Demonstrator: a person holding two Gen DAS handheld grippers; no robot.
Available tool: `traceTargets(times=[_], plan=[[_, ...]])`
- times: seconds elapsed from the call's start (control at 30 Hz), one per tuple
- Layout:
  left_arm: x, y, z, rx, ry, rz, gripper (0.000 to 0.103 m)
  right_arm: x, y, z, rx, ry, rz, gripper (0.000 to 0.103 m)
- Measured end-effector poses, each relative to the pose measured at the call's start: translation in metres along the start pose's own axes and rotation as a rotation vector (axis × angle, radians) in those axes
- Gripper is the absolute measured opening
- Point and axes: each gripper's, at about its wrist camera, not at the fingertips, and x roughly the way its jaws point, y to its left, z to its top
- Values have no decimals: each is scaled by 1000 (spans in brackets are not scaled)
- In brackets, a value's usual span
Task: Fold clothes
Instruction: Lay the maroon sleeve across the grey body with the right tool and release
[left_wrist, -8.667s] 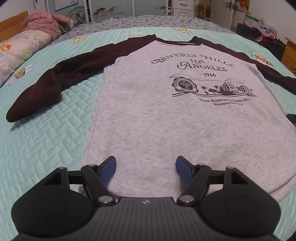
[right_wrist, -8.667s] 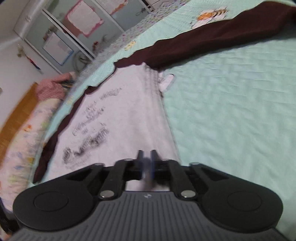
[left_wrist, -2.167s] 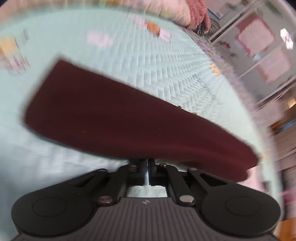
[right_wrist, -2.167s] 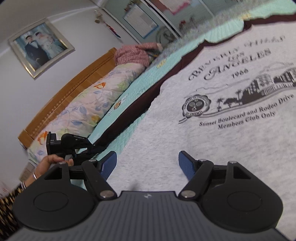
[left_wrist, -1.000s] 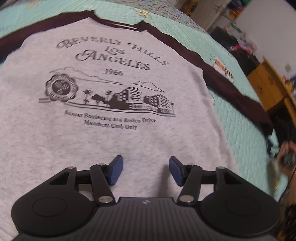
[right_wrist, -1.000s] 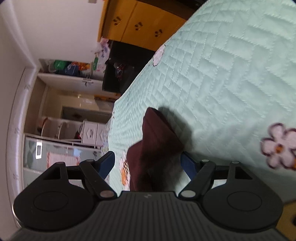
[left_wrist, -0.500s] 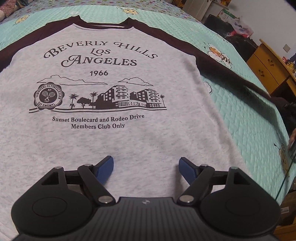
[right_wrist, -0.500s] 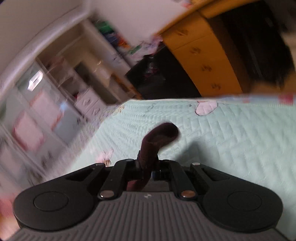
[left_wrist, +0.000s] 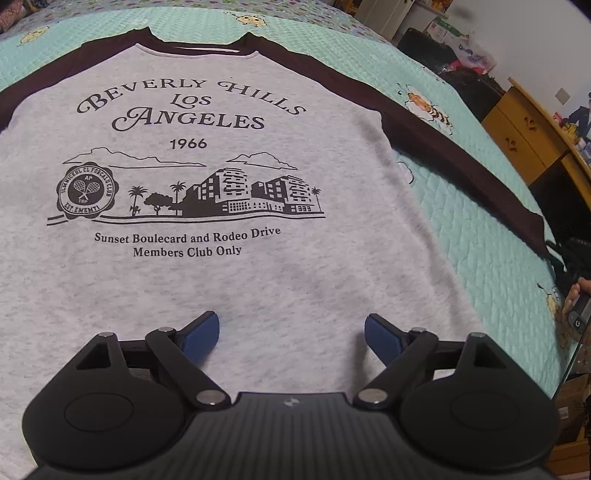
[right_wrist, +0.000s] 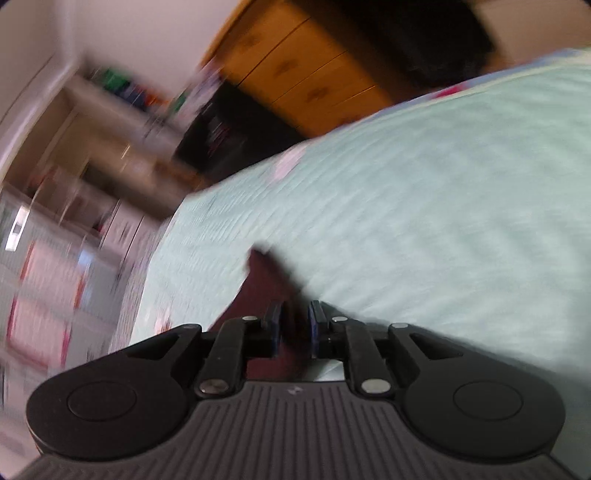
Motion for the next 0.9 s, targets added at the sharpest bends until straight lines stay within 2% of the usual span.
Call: traceTargets(times=[0.1,0.13,0.17,0.23,0.3,0.33,0.37,0.4,0.43,0.5,0.57,0.6,0.63,0.67,0.73,0.83,0.9], plan=[[1,-2,-1,13,-2,-11,97,-14,22,1,-105,-72,-22,24],[2,-4,-2,24,-2,-5,98,-13,37,-3,-162,-54,27,27],[3,-7,-2,36,-2,2,99,-12,53,-9,-227,-23,93,32],[4,-11,-3,65,2,12,101,3,80,-26,-284,117,204,53],[6,-13,-4,80,4,18,102,23,96,-46,-296,273,286,54],[6,-13,-4,84,4,19,103,33,95,-55,-283,327,302,54],[6,-12,-4,83,3,14,103,42,85,-57,-251,334,260,53],[6,-11,-4,79,1,7,103,51,73,-58,-215,327,201,40],[5,-9,-4,76,-2,-2,103,59,60,-58,-178,320,143,0],[2,-4,-5,67,-8,-30,103,51,42,-53,-86,232,101,0],[-1,4,-4,49,-16,-69,102,36,58,-60,-169,154,30,3],[-5,7,-4,31,-21,-85,100,27,69,-64,-222,115,-8,12],[-9,12,-3,7,-27,-96,94,23,82,-71,-253,110,0,17],[-15,17,-1,-11,-36,-104,83,21,98,-81,-275,145,66,18],[-28,27,3,-23,-65,-114,73,26,135,-107,-350,253,207,24],[-49,49,9,-37,-139,-67,73,53,193,-164,-434,484,380,34],[-56,68,12,-55,-172,-16,73,79,218,-201,-438,616,417,34]])
